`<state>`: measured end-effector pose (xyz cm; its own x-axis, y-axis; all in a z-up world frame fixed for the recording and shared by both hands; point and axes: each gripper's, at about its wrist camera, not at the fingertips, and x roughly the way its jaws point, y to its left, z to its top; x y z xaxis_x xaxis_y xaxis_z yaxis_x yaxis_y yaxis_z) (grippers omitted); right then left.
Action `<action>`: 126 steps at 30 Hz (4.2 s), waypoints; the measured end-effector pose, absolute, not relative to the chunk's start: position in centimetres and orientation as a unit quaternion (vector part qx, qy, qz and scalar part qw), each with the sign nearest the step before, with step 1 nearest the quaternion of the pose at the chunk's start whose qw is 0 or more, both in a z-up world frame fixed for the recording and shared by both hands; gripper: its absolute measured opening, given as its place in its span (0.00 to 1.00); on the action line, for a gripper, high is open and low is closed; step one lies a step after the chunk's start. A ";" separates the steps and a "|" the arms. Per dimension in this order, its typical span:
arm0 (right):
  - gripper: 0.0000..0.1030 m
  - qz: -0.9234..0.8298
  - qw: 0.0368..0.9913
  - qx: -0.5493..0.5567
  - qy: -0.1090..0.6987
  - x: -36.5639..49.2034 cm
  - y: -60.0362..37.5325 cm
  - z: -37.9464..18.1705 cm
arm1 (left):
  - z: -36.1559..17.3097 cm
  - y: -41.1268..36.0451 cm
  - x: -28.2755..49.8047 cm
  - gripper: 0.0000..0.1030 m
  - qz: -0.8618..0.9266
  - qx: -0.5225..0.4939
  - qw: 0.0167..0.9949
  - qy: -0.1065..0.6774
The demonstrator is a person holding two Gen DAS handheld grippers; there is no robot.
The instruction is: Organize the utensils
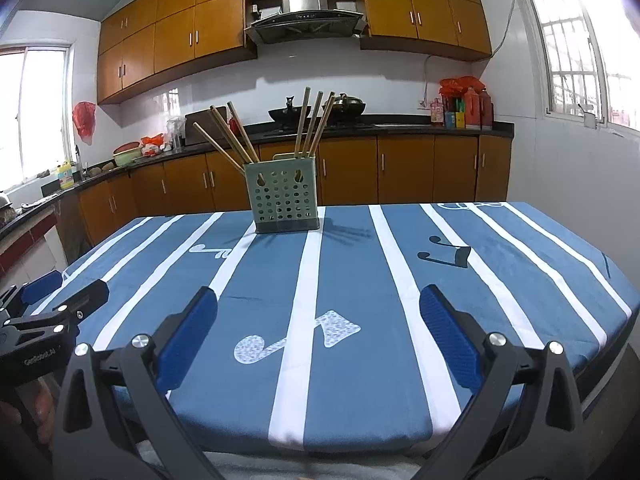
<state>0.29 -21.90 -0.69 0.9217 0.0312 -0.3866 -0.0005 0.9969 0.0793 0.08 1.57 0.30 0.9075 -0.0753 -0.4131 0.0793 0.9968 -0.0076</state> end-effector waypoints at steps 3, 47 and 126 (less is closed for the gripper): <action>0.96 0.009 0.980 0.036 0.198 0.2 -21.7 -0.7 | 0.2 1.6 0.1 0.98 -0.040 0.005 0.977 0.212; 0.96 -0.002 0.978 0.035 0.207 0.6 -21.5 -0.8 | 0.1 1.4 0.1 0.98 -0.039 0.003 0.976 0.214; 0.96 -0.001 0.977 0.036 0.211 0.9 -21.5 -0.9 | -0.4 1.1 0.0 0.98 -0.037 0.004 0.976 0.216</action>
